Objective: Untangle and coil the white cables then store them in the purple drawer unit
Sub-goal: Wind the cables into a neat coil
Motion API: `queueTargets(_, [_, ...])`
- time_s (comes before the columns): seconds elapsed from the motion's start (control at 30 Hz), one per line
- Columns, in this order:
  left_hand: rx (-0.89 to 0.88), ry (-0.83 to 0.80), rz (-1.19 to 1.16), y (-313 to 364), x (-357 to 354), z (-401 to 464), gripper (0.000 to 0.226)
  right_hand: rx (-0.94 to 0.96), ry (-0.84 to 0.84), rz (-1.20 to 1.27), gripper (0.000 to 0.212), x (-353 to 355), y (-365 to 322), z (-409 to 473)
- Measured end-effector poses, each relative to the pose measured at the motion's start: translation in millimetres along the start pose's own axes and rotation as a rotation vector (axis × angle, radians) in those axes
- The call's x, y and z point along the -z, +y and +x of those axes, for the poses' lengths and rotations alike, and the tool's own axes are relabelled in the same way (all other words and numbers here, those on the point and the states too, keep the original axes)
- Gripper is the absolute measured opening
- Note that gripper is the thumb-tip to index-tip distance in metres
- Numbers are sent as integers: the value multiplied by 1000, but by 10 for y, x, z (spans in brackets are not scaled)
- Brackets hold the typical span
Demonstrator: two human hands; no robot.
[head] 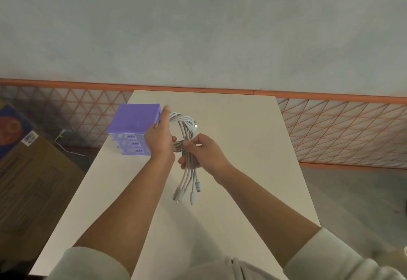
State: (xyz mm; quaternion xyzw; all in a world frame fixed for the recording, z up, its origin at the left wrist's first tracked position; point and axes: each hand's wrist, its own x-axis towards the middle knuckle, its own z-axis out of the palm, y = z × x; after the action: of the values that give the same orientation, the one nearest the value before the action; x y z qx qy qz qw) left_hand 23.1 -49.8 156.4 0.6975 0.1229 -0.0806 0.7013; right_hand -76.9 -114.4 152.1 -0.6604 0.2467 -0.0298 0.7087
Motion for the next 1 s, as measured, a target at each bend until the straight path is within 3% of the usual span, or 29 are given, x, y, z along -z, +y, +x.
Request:
queueTargets(0.2, [-27,24,9,33,11,6,55,4,-75,60,18,49,-61,-31])
queueTargets(0.47, [-33,-61,18,87,-19,22,55,-19,40,-313,14,203,-41,27])
queueTargets(0.63, [-23,-45,-3,87,-50,0,55,-72,11,-34,26,90,-54,11])
queueTargets(0.8, [-57,10,-29,43,-39,11,59,-15,52,-34,26,28,-62,-31])
queueTargets(1.0, [-194,80,6,19,-9,17,62,-41,-151,177,16,-50,-98,-113])
